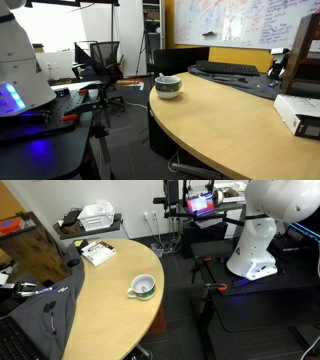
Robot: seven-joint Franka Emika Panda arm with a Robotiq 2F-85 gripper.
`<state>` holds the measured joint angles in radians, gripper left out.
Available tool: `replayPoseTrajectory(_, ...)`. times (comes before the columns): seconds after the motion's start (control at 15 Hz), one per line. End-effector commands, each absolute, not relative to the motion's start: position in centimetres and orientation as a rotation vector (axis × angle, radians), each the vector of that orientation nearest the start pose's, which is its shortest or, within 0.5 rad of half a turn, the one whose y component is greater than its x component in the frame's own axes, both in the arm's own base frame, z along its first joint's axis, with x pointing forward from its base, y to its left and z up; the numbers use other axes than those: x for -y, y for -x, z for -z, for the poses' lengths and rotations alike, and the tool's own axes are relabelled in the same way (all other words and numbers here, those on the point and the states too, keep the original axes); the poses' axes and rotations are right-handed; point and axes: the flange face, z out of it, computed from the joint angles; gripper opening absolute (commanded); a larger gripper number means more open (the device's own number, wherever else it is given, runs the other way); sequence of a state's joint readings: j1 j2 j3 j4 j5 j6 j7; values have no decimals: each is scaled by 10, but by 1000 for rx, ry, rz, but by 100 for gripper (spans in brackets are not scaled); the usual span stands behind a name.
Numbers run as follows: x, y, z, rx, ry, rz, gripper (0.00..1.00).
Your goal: Take the marker from the cup and place it on the table
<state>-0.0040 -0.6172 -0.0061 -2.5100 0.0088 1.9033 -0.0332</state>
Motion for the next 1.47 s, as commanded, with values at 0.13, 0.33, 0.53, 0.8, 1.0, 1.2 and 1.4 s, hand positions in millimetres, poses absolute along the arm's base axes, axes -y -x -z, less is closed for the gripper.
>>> replayPoseTrajectory(0.13, 3, -364, -490, 33, 3130, 15, 100)
replayPoseTrajectory(0.33, 3, -364, -490, 33, 3130, 15, 100)
replayPoseTrajectory(0.53, 3, -364, -490, 33, 3130, 15, 100)
replayPoseTrajectory(0.8, 3, -364, -490, 33, 3130, 15, 100)
replayPoseTrajectory(1.0, 3, -364, -490, 33, 3130, 15, 100)
replayPoseTrajectory(1.2, -8, -383, -476, -54, 3096, -52, 100)
replayPoseTrajectory(1.4, -27, -413, -454, -276, 3068, -77, 100)
